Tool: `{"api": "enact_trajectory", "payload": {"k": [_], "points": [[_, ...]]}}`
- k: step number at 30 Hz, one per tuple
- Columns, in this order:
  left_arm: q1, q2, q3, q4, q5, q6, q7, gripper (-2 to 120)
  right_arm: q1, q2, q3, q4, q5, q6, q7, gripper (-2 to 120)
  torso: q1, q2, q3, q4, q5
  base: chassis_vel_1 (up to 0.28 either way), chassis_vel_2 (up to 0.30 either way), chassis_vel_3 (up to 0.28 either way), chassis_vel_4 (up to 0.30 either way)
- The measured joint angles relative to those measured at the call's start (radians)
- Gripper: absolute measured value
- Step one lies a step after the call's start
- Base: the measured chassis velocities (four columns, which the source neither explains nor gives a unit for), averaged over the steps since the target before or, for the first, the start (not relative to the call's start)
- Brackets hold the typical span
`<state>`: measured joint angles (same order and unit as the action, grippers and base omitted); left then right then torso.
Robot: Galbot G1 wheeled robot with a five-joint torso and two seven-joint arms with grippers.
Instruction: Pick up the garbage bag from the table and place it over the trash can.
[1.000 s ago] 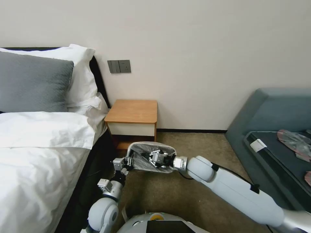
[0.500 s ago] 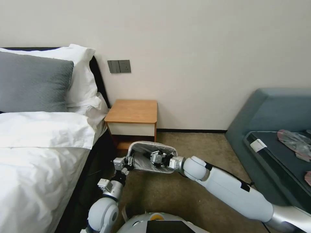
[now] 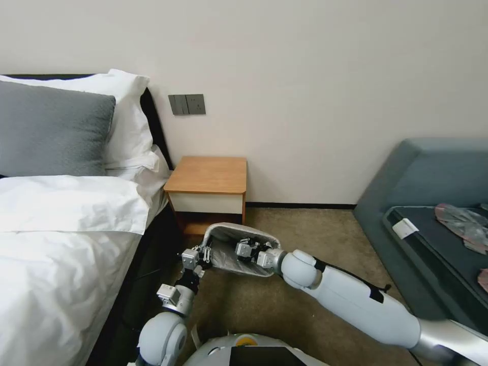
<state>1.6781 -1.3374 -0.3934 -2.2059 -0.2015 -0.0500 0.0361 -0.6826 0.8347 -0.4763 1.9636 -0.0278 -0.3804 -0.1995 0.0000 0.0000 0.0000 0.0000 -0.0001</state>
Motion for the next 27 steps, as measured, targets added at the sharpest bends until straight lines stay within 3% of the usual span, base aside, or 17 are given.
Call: {"api": "enact_trajectory", "payload": {"k": [5,11,27], "points": [[0.007,-0.003,0.002,0.0,0.038,-0.017,0.012,3,0.0,0.024,-0.031,-0.001,0.0,-0.082,0.091,0,0.0,0.0,0.0,0.0,0.0,0.0,0.0,0.0,0.0],[0.011,-0.004,0.004,-0.001,0.066,-0.027,0.024,3,0.002,0.035,-0.047,-0.014,-0.023,-0.113,0.131,0,0.0,0.0,0.0,0.0,0.0,0.0,0.0,0.0,0.0],[0.01,-0.014,0.01,0.001,0.105,-0.036,0.044,3,0.008,0.033,-0.056,-0.003,-0.042,-0.172,0.137,0,0.0,0.0,0.0,0.0,0.0001,0.0,0.0,0.0,0.0]]}}
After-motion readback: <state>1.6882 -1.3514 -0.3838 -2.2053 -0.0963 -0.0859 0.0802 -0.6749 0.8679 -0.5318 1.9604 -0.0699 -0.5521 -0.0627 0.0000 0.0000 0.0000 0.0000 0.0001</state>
